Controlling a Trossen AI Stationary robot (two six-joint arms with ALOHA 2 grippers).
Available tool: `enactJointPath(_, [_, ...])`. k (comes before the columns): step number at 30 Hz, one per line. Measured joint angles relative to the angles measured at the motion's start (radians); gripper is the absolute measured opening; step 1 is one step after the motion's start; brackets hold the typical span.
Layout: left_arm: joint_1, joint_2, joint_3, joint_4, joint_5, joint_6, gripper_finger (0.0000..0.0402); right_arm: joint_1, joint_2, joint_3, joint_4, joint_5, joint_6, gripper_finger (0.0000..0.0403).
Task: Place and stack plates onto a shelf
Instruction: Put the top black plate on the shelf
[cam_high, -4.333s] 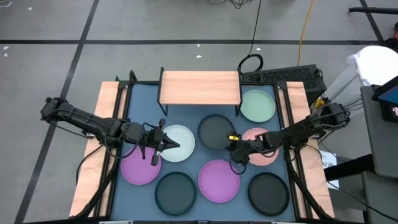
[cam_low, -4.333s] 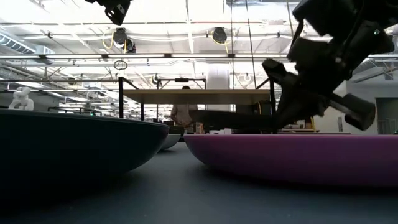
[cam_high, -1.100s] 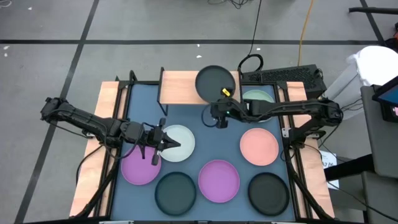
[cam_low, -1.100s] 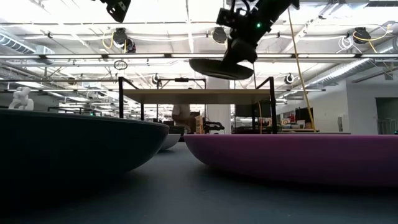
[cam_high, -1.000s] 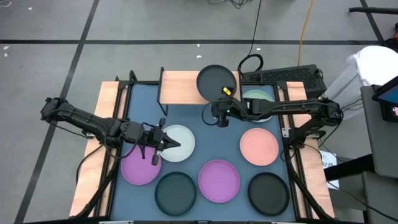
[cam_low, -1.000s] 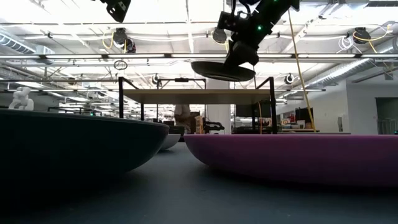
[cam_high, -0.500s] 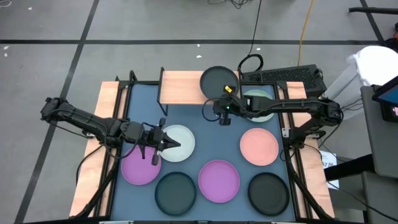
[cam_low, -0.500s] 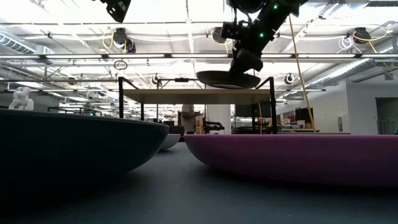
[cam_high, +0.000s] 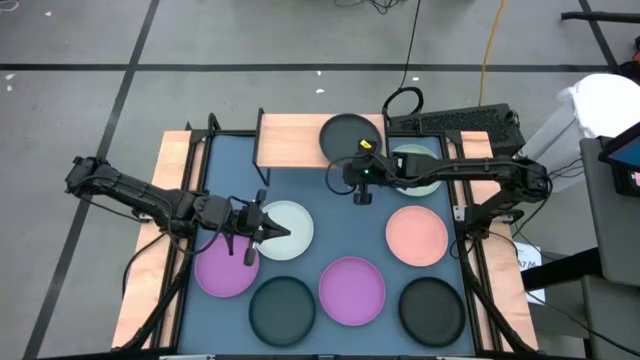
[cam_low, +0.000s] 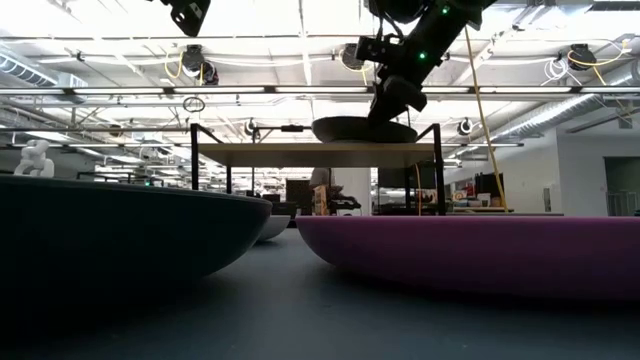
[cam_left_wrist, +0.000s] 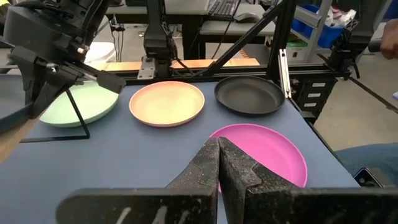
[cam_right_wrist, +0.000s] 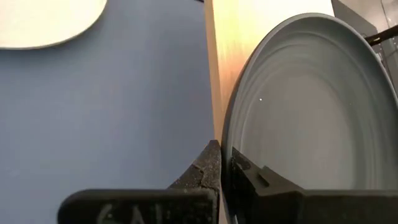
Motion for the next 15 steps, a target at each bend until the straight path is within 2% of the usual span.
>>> enactJointPath(15, [0.000, 0.000, 0.000, 0.000, 0.000, -0.008, 0.0004, -0.035, -0.001, 0.000, -0.032, 0.004, 0.018, 0.0002])
